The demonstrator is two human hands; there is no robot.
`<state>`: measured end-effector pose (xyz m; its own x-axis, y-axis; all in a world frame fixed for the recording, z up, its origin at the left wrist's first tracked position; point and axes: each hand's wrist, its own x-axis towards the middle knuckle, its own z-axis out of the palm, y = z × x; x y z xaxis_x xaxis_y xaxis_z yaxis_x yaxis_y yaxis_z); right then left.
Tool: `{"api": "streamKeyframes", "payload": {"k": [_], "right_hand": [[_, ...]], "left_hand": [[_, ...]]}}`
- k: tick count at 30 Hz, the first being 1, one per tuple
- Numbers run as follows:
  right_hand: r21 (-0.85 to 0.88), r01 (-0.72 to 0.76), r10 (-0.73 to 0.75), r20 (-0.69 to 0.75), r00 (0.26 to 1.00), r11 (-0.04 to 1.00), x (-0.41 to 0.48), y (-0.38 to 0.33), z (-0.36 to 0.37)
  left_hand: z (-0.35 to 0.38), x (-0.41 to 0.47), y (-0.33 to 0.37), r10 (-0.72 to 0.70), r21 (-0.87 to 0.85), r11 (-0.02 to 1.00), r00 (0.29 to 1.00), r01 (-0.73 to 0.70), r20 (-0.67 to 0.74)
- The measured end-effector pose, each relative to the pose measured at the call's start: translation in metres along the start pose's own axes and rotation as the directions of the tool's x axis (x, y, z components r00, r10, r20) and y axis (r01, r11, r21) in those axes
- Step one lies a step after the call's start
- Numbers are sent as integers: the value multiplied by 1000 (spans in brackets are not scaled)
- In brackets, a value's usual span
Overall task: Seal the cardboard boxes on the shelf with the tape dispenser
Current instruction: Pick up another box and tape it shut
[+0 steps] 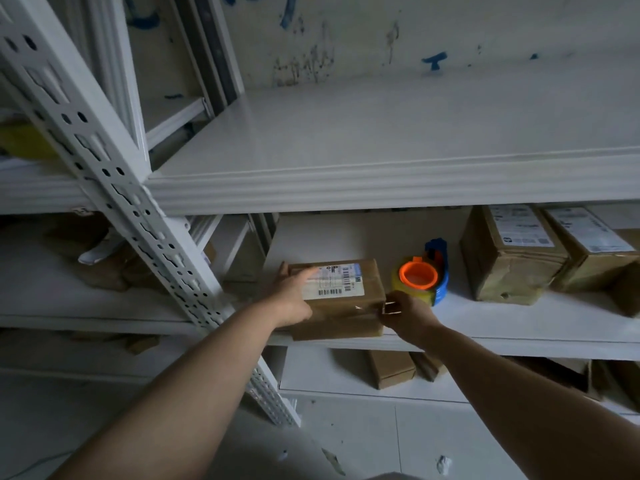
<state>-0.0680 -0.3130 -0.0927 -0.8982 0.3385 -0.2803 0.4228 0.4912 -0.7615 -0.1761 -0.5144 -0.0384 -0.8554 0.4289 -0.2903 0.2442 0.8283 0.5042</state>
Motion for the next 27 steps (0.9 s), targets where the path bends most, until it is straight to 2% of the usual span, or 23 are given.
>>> {"api": "streamKeyframes", "payload": {"k": [2,4,6,7,8,10,12,16,18,20,23,25,27], "right_hand": [[24,18,-17,-36,999,1000,-3,-4,-3],[237,52,-33,-84,996,970,-9,-10,-13],[575,64,-16,-89,996,815,-19,-18,-25],[677,74,-15,-93,996,732,-21,-21,-30],[717,82,-7,-106,994,692,-21,-22,-34],[750,59,53,-124,991,658,-18,-21,-38],[768,-25,138,-83,987,640,-19,-20,-42],[629,-284,287,99,953,724,-24,-23,-47],[638,-360,303,203,931,680,-27,-25,-47],[713,-335,274,204,940,616,-28,-24,-44],[804,-208,254,74,964,557,-26,-23,-42],[796,-139,202,21,979,589,-25,-30,-44],[730,-101,139,9,990,676,-25,-39,-45]], "left_hand": [[1,2,-5,13,-79,997,999,-16,-30],[3,4,-13,37,-175,983,997,-48,-63],[8,1,-17,96,-246,962,992,-113,-80],[13,-1,-17,140,-264,951,986,-159,-89],[18,-2,-17,185,-261,944,978,-204,-97],[29,-3,-13,245,-233,936,964,-264,-106],[33,-2,-11,273,-211,934,957,-287,-94],[33,-1,-9,282,-220,931,957,-291,-69],[33,-1,-8,260,-250,932,965,-263,-43],[32,0,-10,210,-268,939,976,-215,-50],[27,2,-19,97,-249,962,992,-113,-77],[25,2,-25,120,-181,975,991,-129,-60],[26,-1,-23,159,-174,972,987,-158,-9]]}}
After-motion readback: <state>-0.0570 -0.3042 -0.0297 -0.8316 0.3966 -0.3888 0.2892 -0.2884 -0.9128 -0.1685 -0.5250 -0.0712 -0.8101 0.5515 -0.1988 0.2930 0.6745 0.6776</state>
